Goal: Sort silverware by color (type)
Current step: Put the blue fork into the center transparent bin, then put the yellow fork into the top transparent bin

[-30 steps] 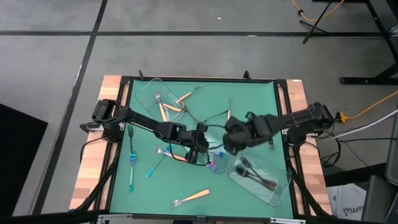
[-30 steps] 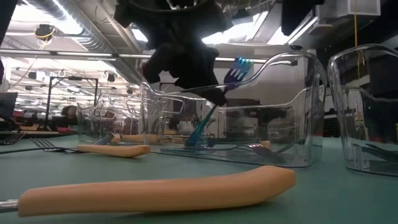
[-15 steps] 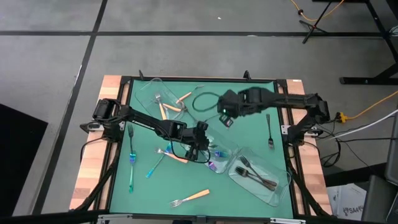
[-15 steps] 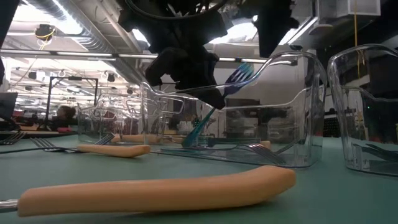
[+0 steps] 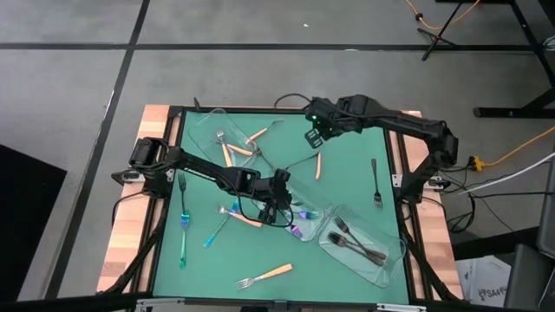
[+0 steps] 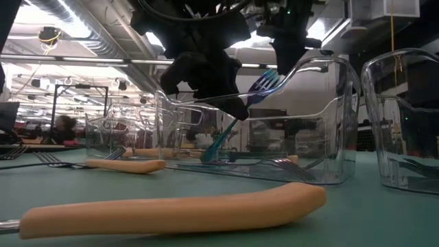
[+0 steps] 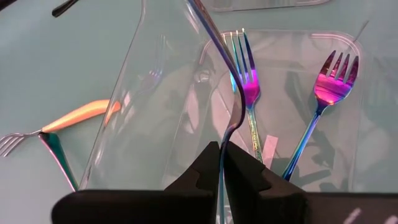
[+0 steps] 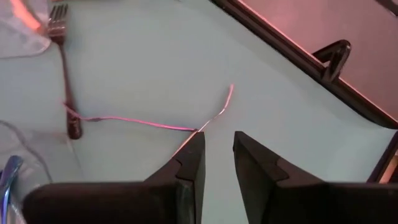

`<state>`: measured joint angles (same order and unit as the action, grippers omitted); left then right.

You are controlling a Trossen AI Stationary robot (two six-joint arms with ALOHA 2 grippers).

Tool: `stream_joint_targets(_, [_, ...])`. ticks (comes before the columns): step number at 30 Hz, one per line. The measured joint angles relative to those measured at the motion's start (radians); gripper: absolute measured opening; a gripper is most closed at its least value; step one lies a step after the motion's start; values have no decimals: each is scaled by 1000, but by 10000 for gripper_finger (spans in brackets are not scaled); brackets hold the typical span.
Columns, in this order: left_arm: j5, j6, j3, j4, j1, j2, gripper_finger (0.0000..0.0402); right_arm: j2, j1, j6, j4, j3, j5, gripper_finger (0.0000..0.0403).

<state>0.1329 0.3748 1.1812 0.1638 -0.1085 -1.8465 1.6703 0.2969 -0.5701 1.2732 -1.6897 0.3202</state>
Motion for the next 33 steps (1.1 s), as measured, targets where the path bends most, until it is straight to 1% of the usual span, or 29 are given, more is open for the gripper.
stream_joint_targets(6, [0,-1,0,0,0,0,15,0,33,3,0,0,1,76])
stream_joint_targets(12, [0,-1,0,-1,0,0,18,0,31,33,0,0,0,76])
stream_joint_targets(22, [4,-5,0,-3,0,0,77,0,31,33,-2,3,0,76])
stream_joint_targets(26, [7,-5,0,-2,0,4,81,2,38,34,-25,39,-5,76])
stream_joint_targets(31, [7,-6,-1,1,-2,40,82,3,63,34,-100,124,-75,76])
stream_joint_targets(33, [7,-7,-1,2,-3,65,82,3,73,34,-119,156,-83,76])
